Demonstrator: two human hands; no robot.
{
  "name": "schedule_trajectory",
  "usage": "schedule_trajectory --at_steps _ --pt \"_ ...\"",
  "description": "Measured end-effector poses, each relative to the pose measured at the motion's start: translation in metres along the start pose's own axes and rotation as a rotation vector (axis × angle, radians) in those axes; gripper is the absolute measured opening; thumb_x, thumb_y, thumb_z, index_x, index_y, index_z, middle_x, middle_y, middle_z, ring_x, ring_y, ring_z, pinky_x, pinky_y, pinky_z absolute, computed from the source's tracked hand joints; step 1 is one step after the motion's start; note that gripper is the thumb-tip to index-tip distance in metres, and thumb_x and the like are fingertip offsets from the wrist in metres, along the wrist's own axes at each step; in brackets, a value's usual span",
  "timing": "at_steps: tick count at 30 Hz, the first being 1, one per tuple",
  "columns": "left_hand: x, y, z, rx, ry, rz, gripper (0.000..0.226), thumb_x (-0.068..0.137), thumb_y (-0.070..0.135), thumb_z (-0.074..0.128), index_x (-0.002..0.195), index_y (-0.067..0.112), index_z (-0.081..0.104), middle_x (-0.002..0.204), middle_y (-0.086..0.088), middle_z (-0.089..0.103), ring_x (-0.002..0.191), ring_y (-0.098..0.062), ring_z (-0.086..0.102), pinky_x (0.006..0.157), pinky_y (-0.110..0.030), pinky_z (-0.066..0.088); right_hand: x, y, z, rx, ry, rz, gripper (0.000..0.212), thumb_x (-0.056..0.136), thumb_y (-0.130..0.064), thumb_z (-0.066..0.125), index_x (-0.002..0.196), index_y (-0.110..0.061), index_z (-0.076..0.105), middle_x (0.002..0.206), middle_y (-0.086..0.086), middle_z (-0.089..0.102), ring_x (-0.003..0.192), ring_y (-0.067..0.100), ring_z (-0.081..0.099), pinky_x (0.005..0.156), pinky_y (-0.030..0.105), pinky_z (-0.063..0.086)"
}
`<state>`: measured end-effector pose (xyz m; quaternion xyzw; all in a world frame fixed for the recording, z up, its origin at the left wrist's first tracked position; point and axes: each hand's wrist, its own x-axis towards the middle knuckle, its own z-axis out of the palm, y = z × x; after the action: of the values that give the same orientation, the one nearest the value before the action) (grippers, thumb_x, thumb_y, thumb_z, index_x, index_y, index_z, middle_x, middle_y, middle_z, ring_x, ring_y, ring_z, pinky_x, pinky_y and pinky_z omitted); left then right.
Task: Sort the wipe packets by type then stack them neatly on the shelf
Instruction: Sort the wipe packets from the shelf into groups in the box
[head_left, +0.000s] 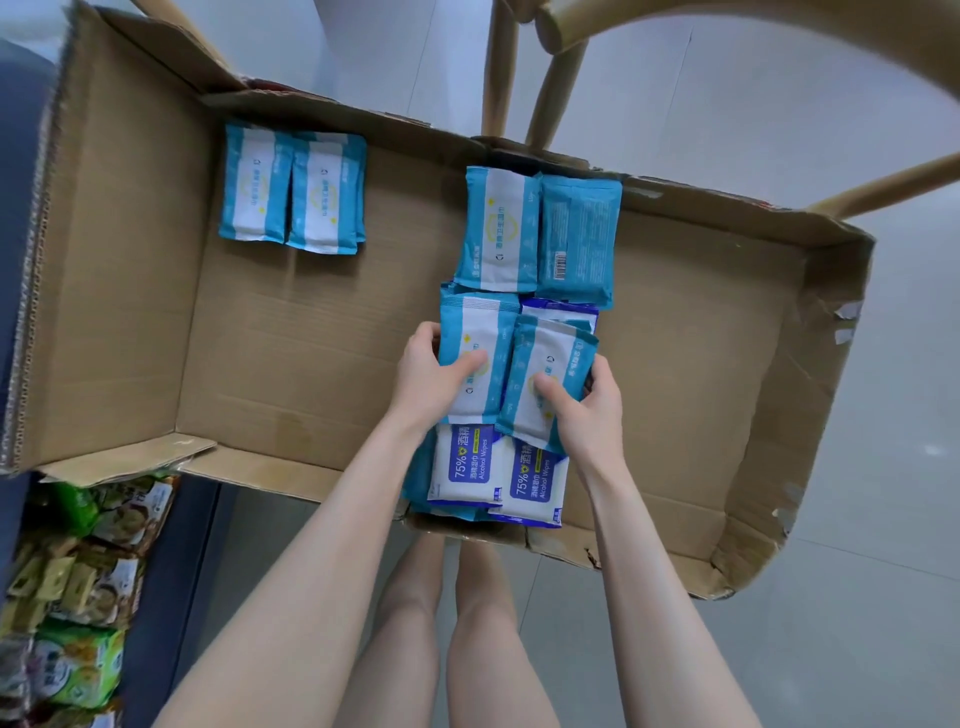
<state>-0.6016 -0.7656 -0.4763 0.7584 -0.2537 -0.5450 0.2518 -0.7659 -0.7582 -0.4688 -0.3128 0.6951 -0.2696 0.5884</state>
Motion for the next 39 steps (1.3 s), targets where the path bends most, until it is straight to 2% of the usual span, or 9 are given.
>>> schedule_trajectory --at_steps 3,15,20,24,27,29,31,35,39 --pt "-0.014 0.006 -0.008 -0.171 -0.013 0.042 0.029 0.083 0.008 0.069 0.102 0.012 0.047 0.095 0.001 0.064 0.087 -0.015 0.063 0.078 -0.034 0.054 -0.004 -0.009 0.0 0.044 0.003 -0.022 0.029 0.084 -0.005 0.068 0.1 -0.025 0.053 0.103 -0.003 0.067 0.092 0.014 0.067 0.078 0.033 0.056" --pt "-0.005 0.012 -0.124 -0.431 0.023 0.085 0.034 0.095 0.008 0.052 0.127 0.014 0.043 0.113 0.003 0.064 0.1 -0.008 0.064 0.078 -0.022 0.055 -0.017 -0.063 0.103 0.179 -0.183 -0.079 0.02 0.092 -0.007 0.059 0.11 -0.016 0.057 0.102 -0.004 0.068 0.092 0.006 0.066 0.075 0.02 0.052" --pt "0.032 -0.01 -0.198 -0.304 0.006 0.006 0.023 0.097 0.012 0.049 0.116 0.025 0.044 0.111 0.007 0.061 0.102 -0.009 0.061 0.083 -0.026 0.052 -0.007 -0.043 0.192 0.127 -0.137 0.035 0.018 0.094 -0.01 0.057 0.111 -0.012 0.054 0.108 0.004 0.063 0.091 0.007 0.063 0.077 0.017 0.051" --pt "0.065 -0.025 -0.237 -0.147 -0.026 0.008 0.022 0.096 0.014 0.052 0.115 0.017 0.042 0.102 0.011 0.059 0.092 -0.003 0.061 0.069 -0.013 0.051 0.001 -0.025 0.251 0.087 -0.066 0.088 0.023 0.094 -0.013 0.057 0.116 -0.011 0.051 0.11 0.003 0.061 0.095 0.009 0.061 0.082 0.023 0.052" --pt "0.096 -0.039 -0.254 -0.053 -0.007 0.018 0.029 0.092 0.011 0.059 0.117 0.016 0.044 0.104 0.01 0.059 0.099 -0.01 0.06 0.083 -0.021 0.051 0.015 -0.012 0.282 0.055 -0.029 0.105 0.017 0.093 -0.014 0.059 0.107 -0.019 0.051 0.108 0.002 0.062 0.1 0.018 0.062 0.089 0.039 0.052" --pt "0.117 -0.05 -0.261 0.0 0.001 0.024 0.033 0.089 0.01 0.063 0.115 0.02 0.046 0.108 0.006 0.061 0.102 -0.011 0.06 0.093 -0.033 0.049 0.025 -0.005 0.296 0.037 -0.007 0.115 0.017 0.092 -0.013 0.06 0.102 -0.024 0.051 0.108 0.003 0.062 0.102 0.022 0.062 0.09 0.042 0.052" --pt "0.131 -0.058 -0.263 0.038 0.024 0.032 0.037 0.086 0.011 0.067 0.114 0.022 0.047 0.112 0.002 0.062 0.103 -0.013 0.06 0.093 -0.032 0.049 0.034 -0.001 0.308 0.01 0.005 0.112 0.018 0.091 -0.014 0.061 0.104 -0.021 0.051 0.109 0.004 0.062 0.103 0.024 0.061 0.09 0.04 0.052" --pt "0.148 -0.07 -0.259 0.229 0.085 0.099 0.037 0.087 0.01 0.065 0.121 0.013 0.051 0.114 -0.002 0.06 0.102 -0.016 0.058 0.081 -0.018 0.041 0.045 0.009 0.322 -0.219 0.054 0.037 0.032 0.088 -0.018 0.064 0.115 -0.015 0.046 0.112 0.002 0.048 0.112 0.017 0.047 0.09 0.023 0.038" --pt "0.152 -0.078 -0.254 0.349 0.116 0.107 0.055 0.09 0.011 0.059 0.14 0.009 0.037 0.134 -0.008 0.045 0.121 -0.019 0.044 0.097 -0.02 0.031 0.046 0.015 0.328 -0.498 0.125 -0.026 0.064 0.089 -0.022 0.062 0.142 -0.005 0.031 0.133 0.011 0.037 0.123 0.021 0.034 0.101 0.026 0.029"
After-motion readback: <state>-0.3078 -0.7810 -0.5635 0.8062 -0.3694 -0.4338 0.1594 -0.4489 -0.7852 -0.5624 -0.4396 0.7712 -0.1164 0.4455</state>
